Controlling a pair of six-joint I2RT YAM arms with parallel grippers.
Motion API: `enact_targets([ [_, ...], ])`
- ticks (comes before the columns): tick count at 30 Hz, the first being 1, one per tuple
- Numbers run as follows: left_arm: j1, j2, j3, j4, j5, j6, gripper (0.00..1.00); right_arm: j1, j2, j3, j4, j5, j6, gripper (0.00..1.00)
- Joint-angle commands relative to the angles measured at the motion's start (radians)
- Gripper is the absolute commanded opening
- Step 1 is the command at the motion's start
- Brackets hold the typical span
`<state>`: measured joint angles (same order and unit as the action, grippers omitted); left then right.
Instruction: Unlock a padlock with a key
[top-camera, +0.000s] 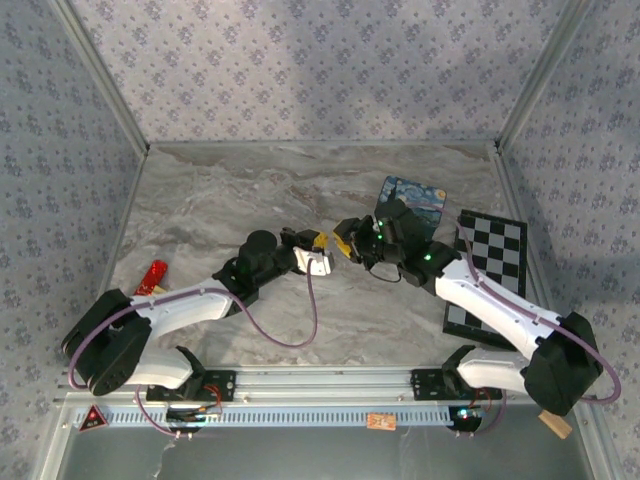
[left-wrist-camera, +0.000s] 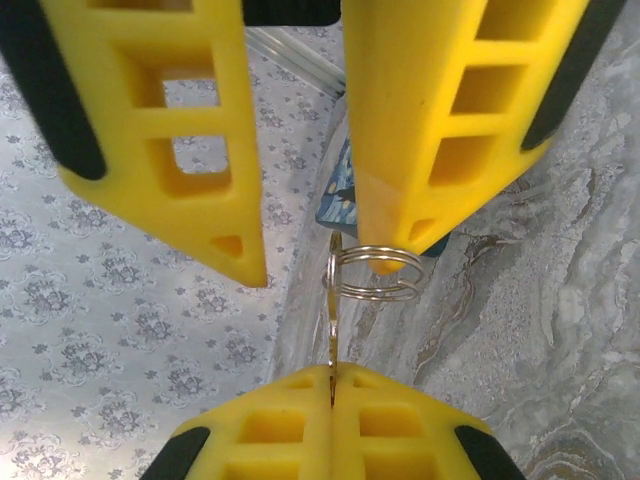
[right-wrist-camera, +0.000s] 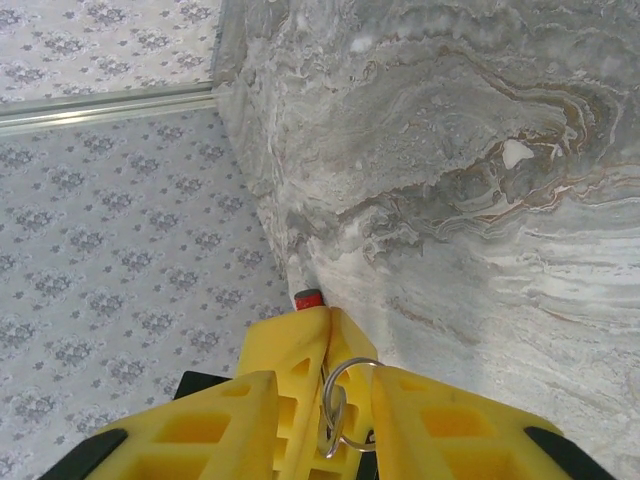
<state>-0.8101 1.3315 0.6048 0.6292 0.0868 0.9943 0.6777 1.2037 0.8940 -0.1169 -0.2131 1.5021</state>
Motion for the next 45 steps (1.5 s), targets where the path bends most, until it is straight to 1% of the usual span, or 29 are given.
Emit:
enact_targets([
  [1, -0.004, -0.033, -0.005, 0.02, 0.034, -0.008, 0.0, 0.006, 0.011, -0.004, 0.002, 0.023, 0.006, 0.28],
  [6, -0.006, -0.036, -0.005, 0.012, 0.037, -0.006, 0.0, 0.009, 0.014, -0.004, -0.002, 0.024, 0.002, 0.25],
  [18, -0.005, -0.025, -0.006, 0.004, 0.036, 0.004, 0.0, 0.04, 0.033, 0.03, -0.02, 0.027, -0.016, 0.23],
  [27, -0.005, -0.03, -0.013, -0.008, 0.042, 0.004, 0.0, 0.041, -0.01, 0.03, -0.067, 0.089, -0.044, 0.18],
  [32, -0.005, -0.025, -0.008, -0.012, 0.043, 0.0, 0.0, 0.042, -0.01, 0.03, -0.066, 0.083, -0.045, 0.16],
  [45, -0.005, -0.022, 0.0, -0.026, 0.044, -0.002, 0.0, 0.054, 0.007, 0.039, -0.045, 0.058, -0.05, 0.16],
])
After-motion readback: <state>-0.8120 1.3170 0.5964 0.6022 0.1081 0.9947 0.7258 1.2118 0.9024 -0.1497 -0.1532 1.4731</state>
